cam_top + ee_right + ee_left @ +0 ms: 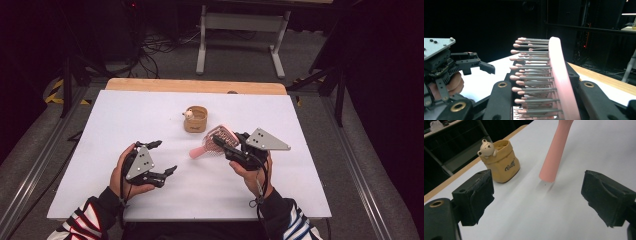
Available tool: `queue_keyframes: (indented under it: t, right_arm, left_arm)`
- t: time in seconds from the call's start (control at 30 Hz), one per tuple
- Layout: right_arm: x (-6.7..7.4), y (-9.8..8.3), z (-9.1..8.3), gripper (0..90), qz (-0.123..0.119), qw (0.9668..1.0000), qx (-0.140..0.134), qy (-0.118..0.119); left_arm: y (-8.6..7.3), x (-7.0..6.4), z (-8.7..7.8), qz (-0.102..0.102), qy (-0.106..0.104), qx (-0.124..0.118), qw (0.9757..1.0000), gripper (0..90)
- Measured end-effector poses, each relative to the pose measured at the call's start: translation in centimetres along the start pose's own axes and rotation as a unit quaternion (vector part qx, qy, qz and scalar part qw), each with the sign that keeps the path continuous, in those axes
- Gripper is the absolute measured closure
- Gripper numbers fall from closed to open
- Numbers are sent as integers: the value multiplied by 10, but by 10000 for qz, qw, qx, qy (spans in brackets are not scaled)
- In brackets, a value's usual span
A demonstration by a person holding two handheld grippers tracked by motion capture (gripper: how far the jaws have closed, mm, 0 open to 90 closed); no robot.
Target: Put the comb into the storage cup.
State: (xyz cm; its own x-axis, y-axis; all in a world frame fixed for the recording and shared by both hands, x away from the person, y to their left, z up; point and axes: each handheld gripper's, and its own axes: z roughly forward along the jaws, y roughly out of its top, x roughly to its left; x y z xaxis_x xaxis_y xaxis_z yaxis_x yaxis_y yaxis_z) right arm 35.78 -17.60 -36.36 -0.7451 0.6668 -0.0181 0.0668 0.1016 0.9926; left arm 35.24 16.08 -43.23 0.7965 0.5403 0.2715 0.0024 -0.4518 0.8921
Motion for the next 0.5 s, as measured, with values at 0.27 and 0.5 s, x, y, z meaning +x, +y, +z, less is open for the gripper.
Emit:
queue_keyframes:
  t: [0.27, 0.5]
  right_arm:
    - [-5, 2, -7, 629, -50, 9999, -58, -148]
    - [-13, 7, -16, 629, -61, 9992, -198, -334]
  left_arm:
    - [-12, 8, -19, -8, 125, -24, 9999, 85]
    - [-27, 11, -38, -86, 291, -75, 9995, 81]
